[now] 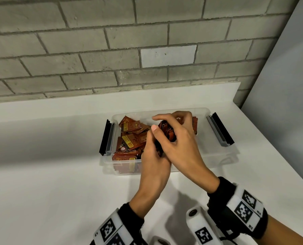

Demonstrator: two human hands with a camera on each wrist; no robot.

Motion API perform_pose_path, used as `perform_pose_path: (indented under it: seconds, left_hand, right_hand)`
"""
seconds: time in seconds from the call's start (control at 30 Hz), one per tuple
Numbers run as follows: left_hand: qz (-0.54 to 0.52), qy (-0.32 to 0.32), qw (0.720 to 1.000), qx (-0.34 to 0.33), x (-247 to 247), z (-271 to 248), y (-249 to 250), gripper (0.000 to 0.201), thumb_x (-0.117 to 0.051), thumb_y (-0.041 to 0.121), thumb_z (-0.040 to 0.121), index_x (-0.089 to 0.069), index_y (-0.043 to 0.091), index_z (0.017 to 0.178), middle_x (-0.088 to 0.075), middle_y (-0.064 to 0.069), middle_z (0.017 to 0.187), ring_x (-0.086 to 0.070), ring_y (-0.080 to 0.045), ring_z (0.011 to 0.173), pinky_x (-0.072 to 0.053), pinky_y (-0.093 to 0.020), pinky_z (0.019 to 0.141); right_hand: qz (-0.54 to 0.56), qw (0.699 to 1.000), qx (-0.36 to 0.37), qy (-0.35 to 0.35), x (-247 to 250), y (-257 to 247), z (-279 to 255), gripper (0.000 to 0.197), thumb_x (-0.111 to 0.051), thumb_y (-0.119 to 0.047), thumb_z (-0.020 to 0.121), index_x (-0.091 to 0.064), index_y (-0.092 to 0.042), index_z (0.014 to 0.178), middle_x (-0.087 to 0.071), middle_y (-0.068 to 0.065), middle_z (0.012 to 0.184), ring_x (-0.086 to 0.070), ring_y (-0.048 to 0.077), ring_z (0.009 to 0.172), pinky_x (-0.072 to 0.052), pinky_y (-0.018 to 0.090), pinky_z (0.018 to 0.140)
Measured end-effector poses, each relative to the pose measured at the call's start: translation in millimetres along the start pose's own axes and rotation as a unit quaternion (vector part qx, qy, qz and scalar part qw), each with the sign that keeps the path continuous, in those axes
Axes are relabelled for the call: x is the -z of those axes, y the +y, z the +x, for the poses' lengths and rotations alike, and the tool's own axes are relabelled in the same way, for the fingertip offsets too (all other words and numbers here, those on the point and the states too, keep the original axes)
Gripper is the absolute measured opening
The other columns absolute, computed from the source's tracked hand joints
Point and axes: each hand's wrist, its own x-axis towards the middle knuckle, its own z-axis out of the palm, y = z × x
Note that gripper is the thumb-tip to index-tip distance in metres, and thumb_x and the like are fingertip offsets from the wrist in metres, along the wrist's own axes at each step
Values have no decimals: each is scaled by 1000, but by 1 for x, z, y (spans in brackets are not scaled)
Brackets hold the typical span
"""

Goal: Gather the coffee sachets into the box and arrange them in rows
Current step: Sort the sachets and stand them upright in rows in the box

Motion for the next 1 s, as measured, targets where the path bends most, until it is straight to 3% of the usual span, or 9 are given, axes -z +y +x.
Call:
perform_pose_path:
  seconds: [0.17, 0.33, 0.4, 0.47, 0.53, 0.6, 0.7, 0.87, 1.0]
  left_hand:
    - [48, -5, 998, -42, -4, 2, -5, 28, -49, 9, 96, -45, 14, 124, -58, 2, 112, -56, 3, 104, -45, -9, 83]
    - [141, -49, 987, -54, -1, 14, -5, 44, -54, 14, 92, -28, 24, 125, -32, 4, 119, -34, -6, 115, -41, -19, 98]
    - [133, -60, 988, -51, -2, 21, 3, 50, -56, 14, 91, -23, 21, 128, -28, 2, 121, -36, -10, 119, -43, -23, 99]
    - [152, -103, 981, -67, -3, 31, 12, 42, -52, 11, 92, -26, 27, 121, -33, -1, 118, -41, -18, 118, -47, -30, 97]
    - [157, -147, 975, -51, -3, 50, 14, 39, -48, 4, 91, -34, 23, 123, -41, -4, 116, -46, -20, 114, -51, -27, 88]
    - [111, -183, 977, 20, -1, 69, 17, 46, -49, 3, 86, -38, 13, 129, -50, -9, 121, -53, -17, 113, -53, -25, 85]
    - [100, -197, 971, 94, -4, 92, 24, 41, -58, 15, 88, -42, 13, 125, -60, -8, 118, -61, -20, 108, -53, -42, 92]
    - [160, -268, 940, 137, -32, 118, 23, 10, -62, 17, 88, -59, 16, 98, -66, -10, 96, -62, -19, 93, -53, -35, 84]
    - [179, -262, 916, 244, -57, 128, -10, 61, -70, 25, 58, -57, 2, 113, -64, -11, 104, -61, -22, 100, -52, -31, 88]
  right_hand:
    - [4, 1000, 15, 3, -1, 3, 5, 13, -67, -22, 83, -64, -18, 95, -56, -10, 102, -54, -3, 96, -37, 1, 80]
    - [5, 999, 12, -39, 6, 2, 12, 37, -59, -20, 90, -60, -28, 126, -59, -15, 110, -54, -6, 104, -37, 2, 92]
    - [1, 1000, 10, -27, 9, 2, 17, 32, -57, -19, 91, -63, -28, 121, -61, -12, 107, -56, -3, 99, -38, 3, 89]
    - [-30, 999, 9, -30, 14, 0, 26, 21, -56, -27, 93, -65, -22, 111, -59, -6, 105, -57, 2, 95, -40, 3, 82]
    - [-52, 993, -11, -102, 26, -5, 41, 35, -50, -44, 92, -57, -19, 115, -50, 0, 109, -54, 7, 97, -41, 4, 78]
    - [-65, 965, -58, -247, 50, -8, 63, 52, -44, -53, 90, -43, -21, 131, -40, 1, 119, -50, 11, 108, -45, 12, 82]
    - [-118, 889, -54, -438, 93, -2, 100, 59, -57, -38, 91, -27, -26, 140, -43, 0, 126, -51, 14, 113, -51, 25, 91]
    - [-149, 863, -94, -474, 109, 24, 140, 43, -70, -13, 84, -45, -19, 118, -59, 1, 112, -66, 6, 87, -49, 13, 70]
    - [-273, 811, -99, -508, 96, 53, 146, 47, -73, -18, 80, -43, -18, 116, -63, -1, 93, -59, 6, 75, -43, 11, 57]
